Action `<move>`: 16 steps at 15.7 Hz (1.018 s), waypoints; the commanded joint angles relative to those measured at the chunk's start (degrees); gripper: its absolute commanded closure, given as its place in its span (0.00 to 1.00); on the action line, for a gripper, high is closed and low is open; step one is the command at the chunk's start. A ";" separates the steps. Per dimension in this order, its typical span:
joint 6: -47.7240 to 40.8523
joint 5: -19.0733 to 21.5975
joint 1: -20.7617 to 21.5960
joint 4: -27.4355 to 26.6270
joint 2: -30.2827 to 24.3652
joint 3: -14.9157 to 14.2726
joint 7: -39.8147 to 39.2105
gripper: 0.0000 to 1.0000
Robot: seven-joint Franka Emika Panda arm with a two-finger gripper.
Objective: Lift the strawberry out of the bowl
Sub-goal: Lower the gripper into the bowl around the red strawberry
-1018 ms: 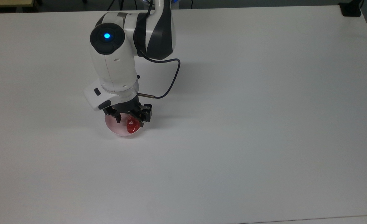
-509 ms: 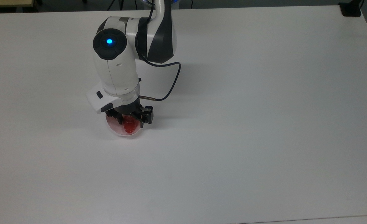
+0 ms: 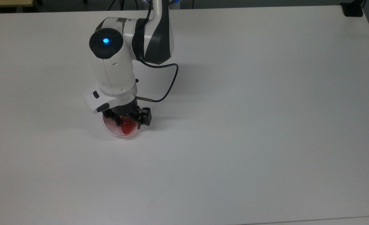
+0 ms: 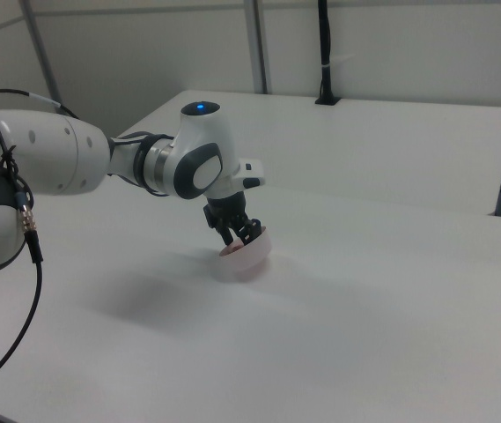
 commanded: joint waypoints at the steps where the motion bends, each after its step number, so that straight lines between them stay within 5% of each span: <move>1: 1.50 1.65 -0.16 -1.54 -0.99 -0.39 0.25 0.41; 5: 1.41 1.83 -0.16 -1.54 -1.17 -0.39 0.34 0.48; 16: 0.18 6.31 -0.86 -1.28 -4.07 -1.00 0.16 0.49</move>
